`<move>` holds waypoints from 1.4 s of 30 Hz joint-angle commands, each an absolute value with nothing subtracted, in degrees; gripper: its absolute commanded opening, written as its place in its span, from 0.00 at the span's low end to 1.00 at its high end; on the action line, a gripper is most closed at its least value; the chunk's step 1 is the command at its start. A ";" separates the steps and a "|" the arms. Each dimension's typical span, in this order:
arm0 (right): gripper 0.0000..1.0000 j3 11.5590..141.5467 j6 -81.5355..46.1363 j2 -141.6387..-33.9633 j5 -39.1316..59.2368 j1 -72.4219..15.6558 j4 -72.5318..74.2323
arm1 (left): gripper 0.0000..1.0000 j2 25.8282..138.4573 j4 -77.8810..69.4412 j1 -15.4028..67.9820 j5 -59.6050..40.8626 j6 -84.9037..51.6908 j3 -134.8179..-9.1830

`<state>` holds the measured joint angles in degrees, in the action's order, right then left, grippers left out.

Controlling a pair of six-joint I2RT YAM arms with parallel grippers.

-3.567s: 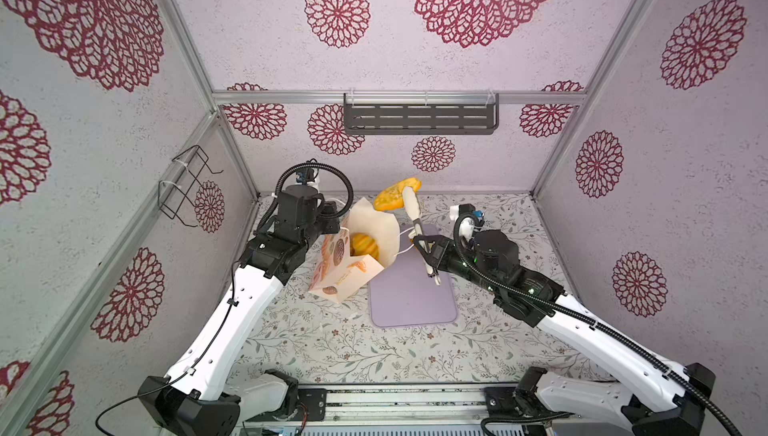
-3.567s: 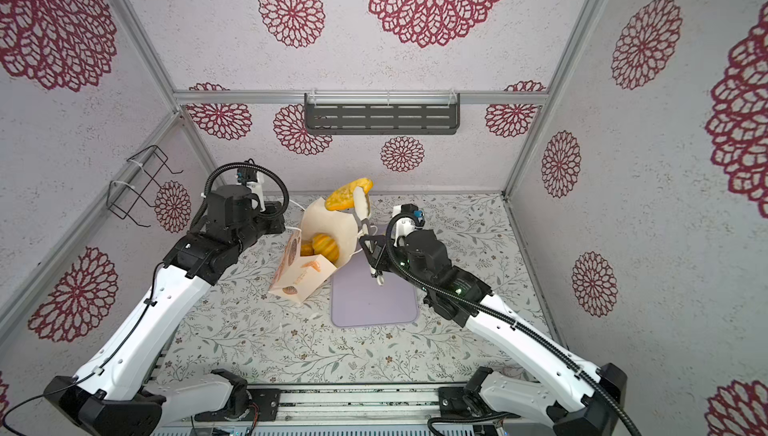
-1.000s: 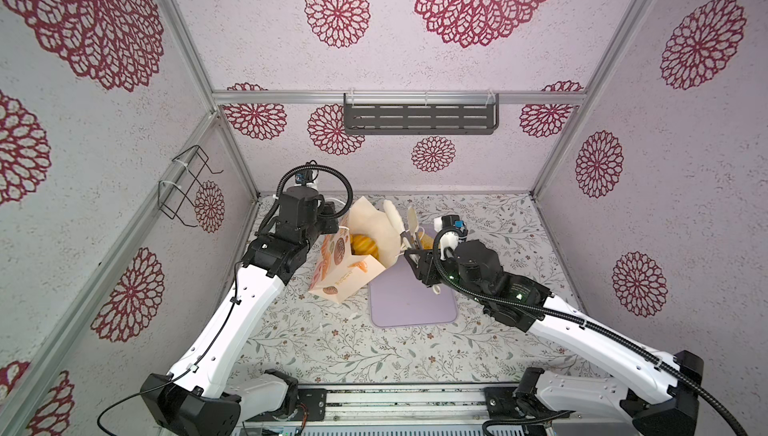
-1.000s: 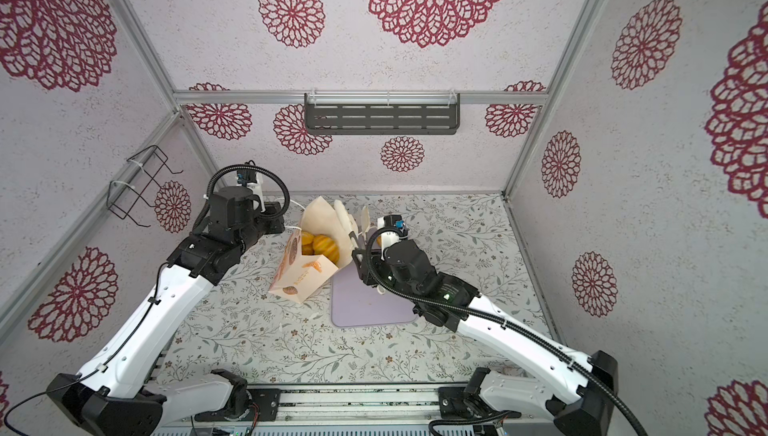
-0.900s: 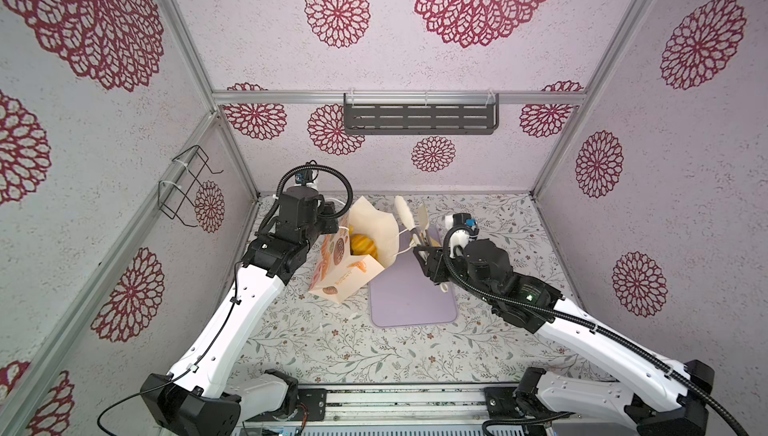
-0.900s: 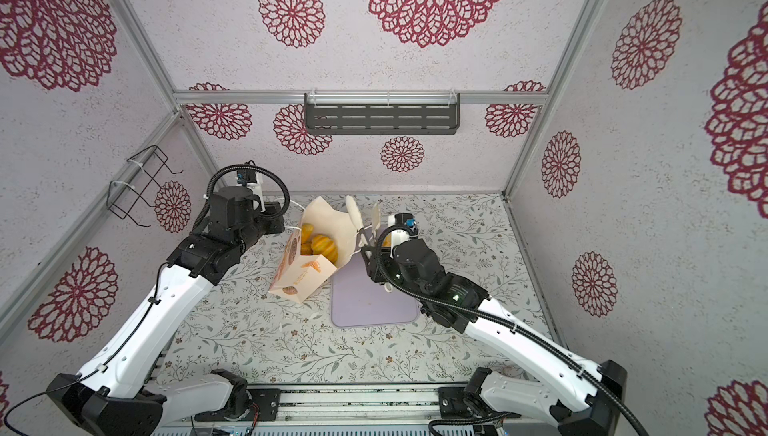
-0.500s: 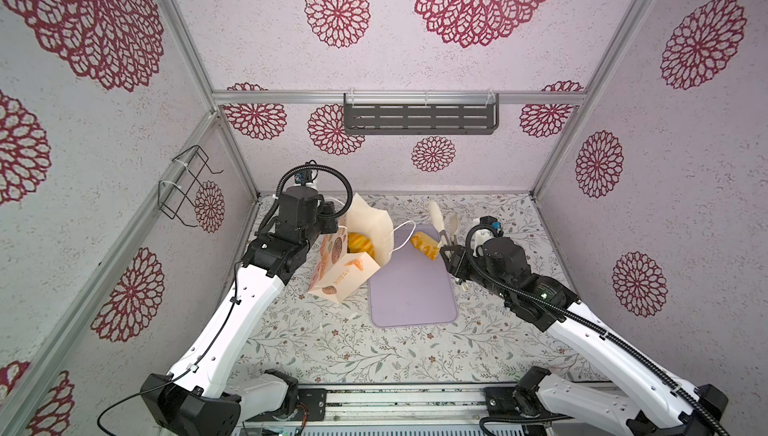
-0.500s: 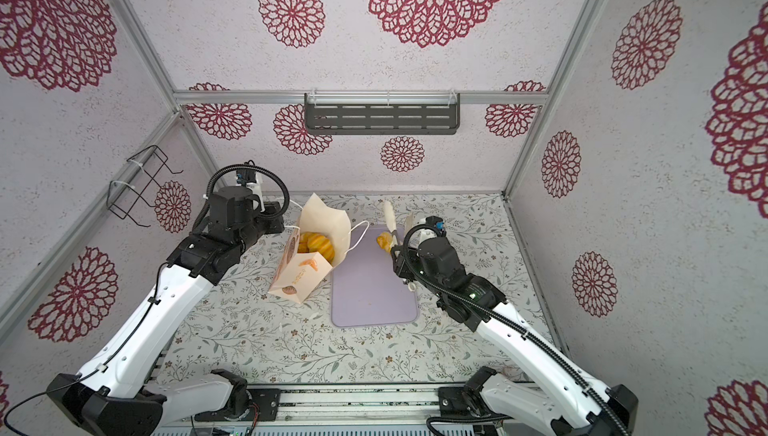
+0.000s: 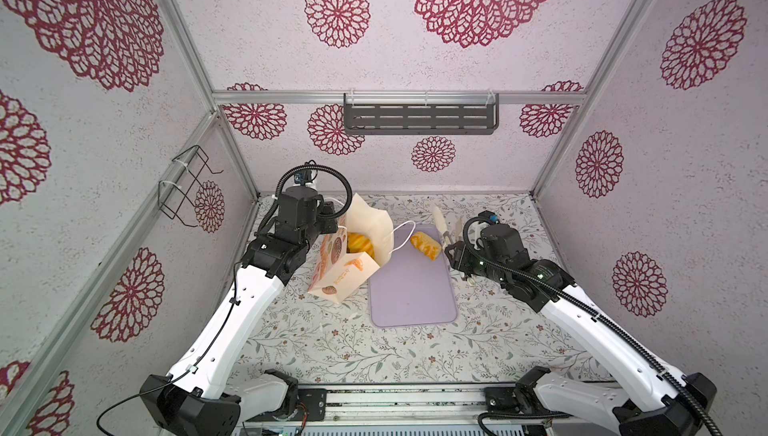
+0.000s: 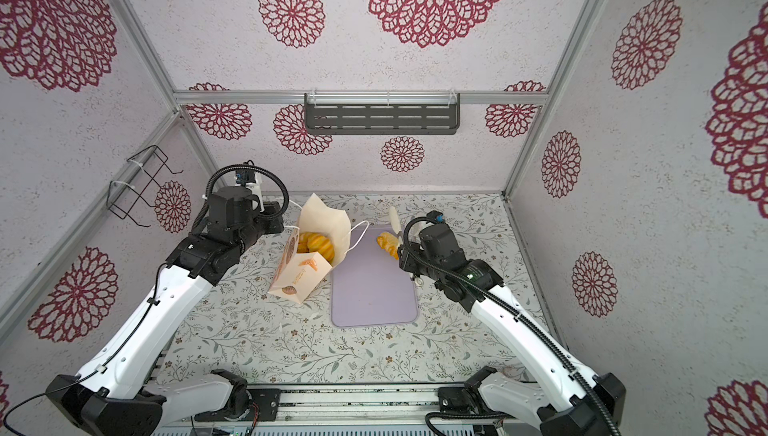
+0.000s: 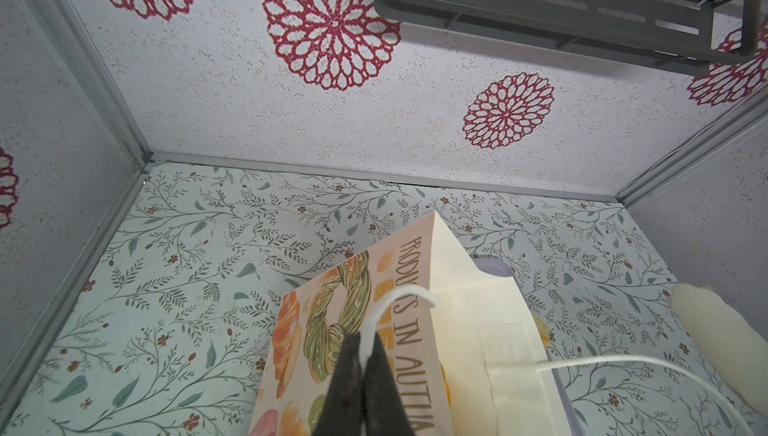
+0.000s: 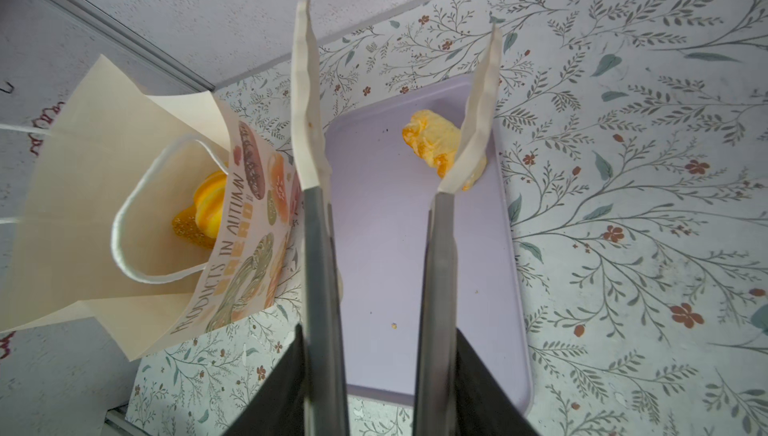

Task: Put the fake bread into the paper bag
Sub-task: 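Withdraw the empty tongs with the right gripper back over the tray, then lower the open tongs around the pale crusty roll and pinch it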

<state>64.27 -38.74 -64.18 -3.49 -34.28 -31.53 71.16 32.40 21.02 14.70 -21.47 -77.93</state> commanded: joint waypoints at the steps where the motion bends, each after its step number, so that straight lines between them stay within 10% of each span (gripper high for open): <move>1: 0.52 68.11 -34.06 -65.10 -3.20 -33.03 -34.07 | 0.00 70.05 31.90 20.53 15.10 -20.87 -77.60; 42: 0.57 69.34 -13.19 -82.94 -1.15 -27.98 -36.64 | 0.00 69.61 31.73 20.57 15.03 -20.58 -77.52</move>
